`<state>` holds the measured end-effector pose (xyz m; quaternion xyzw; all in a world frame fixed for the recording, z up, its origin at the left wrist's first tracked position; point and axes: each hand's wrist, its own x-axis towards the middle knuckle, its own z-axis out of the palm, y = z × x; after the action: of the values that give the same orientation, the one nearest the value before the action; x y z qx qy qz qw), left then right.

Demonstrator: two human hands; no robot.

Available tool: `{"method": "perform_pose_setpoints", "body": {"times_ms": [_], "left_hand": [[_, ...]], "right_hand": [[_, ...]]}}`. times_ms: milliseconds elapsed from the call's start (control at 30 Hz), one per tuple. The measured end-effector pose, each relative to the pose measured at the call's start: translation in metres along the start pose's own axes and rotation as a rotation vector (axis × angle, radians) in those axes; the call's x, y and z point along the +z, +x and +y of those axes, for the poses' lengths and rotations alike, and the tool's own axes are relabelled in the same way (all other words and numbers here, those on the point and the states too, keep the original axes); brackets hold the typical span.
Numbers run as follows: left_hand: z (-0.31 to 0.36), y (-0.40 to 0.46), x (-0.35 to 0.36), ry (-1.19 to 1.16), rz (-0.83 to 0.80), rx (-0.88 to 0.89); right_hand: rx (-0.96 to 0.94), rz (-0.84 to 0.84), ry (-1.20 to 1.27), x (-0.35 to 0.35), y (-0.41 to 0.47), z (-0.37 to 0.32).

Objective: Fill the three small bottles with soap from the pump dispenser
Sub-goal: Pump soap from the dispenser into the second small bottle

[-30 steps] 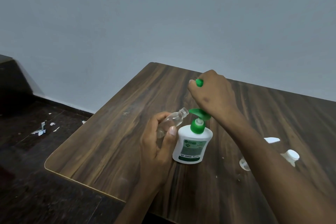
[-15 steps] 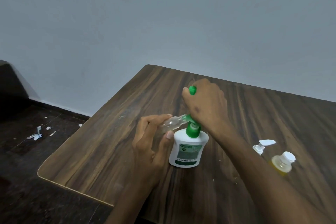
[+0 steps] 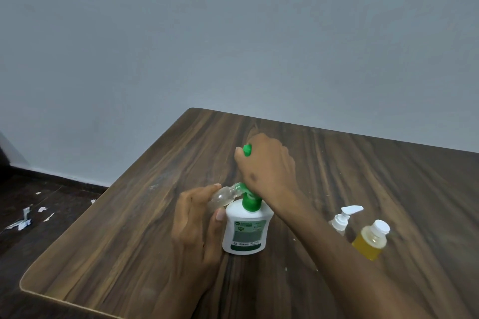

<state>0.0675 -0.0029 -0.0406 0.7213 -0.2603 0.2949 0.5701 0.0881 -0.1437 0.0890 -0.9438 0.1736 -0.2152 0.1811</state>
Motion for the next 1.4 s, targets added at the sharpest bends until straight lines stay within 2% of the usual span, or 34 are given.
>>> {"method": "perform_pose_setpoints", "body": {"times_ms": [533,900,1033,1167,1300,1400], "left_hand": [[-0.0051,-0.0026,0.002,0.071,0.105,0.086],[-0.0003,-0.0018,-0.0001,0.044,0.101,0.081],[-0.0009,-0.0017,0.0003,0.03,0.099,0.064],[0.0011,-0.0023,0.0,0.013,0.084,0.063],[0.0005,-0.0017,-0.0005,0.006,0.092,0.037],[-0.0004,-0.0024,-0.0007,0.003,0.071,0.034]], "right_hand": [[-0.029,-0.027,-0.045,-0.0043,-0.0044,-0.0054],[-0.06,0.02,-0.054,-0.0054,-0.0031,-0.0072],[-0.012,-0.036,-0.05,-0.0032,-0.0049,-0.0048],[-0.045,0.01,-0.066,-0.0036,-0.0015,-0.0069],[-0.005,-0.035,-0.039,0.0005,-0.0025,-0.0042],[-0.048,0.023,-0.058,-0.0015,0.001,-0.0052]]}}
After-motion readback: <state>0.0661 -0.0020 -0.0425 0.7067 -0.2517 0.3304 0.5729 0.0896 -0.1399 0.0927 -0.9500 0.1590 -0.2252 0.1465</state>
